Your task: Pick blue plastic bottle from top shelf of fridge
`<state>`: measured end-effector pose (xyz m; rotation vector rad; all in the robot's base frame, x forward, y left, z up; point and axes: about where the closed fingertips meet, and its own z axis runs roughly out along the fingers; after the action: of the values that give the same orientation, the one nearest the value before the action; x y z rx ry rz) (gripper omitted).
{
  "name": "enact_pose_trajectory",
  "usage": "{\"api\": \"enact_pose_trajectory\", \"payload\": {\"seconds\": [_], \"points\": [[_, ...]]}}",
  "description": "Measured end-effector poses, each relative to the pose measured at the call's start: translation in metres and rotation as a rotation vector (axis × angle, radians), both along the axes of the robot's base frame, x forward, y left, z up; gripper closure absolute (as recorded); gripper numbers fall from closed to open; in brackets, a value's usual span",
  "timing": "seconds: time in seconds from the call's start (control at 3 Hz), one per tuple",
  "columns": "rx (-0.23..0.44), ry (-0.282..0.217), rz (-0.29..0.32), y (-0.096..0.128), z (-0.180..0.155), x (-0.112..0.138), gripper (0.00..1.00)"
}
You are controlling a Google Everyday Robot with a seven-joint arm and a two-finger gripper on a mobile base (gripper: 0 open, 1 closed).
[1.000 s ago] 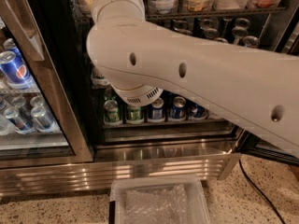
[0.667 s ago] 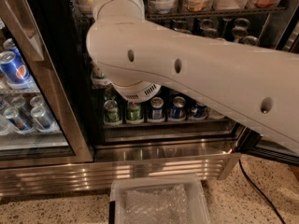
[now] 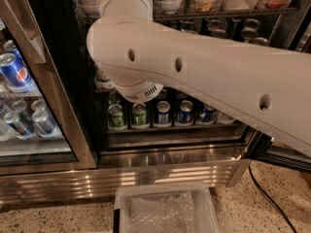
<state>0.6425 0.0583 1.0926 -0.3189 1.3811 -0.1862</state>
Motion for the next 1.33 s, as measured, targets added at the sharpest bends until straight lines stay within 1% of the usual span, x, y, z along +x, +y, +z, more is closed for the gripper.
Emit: {"api": "enact_pose_trajectory", "payload": {"seconds": [0.67, 1.0, 1.33], "points": [[0.016, 0.004, 0.009, -0.005, 0.002, 0.02, 0.39], [0.042, 0.024, -0.022, -0.018, -0.003, 0.039, 0.44], [0.045, 0.019, -0.014, -0.016, 0.0, 0.044, 0.44]]}}
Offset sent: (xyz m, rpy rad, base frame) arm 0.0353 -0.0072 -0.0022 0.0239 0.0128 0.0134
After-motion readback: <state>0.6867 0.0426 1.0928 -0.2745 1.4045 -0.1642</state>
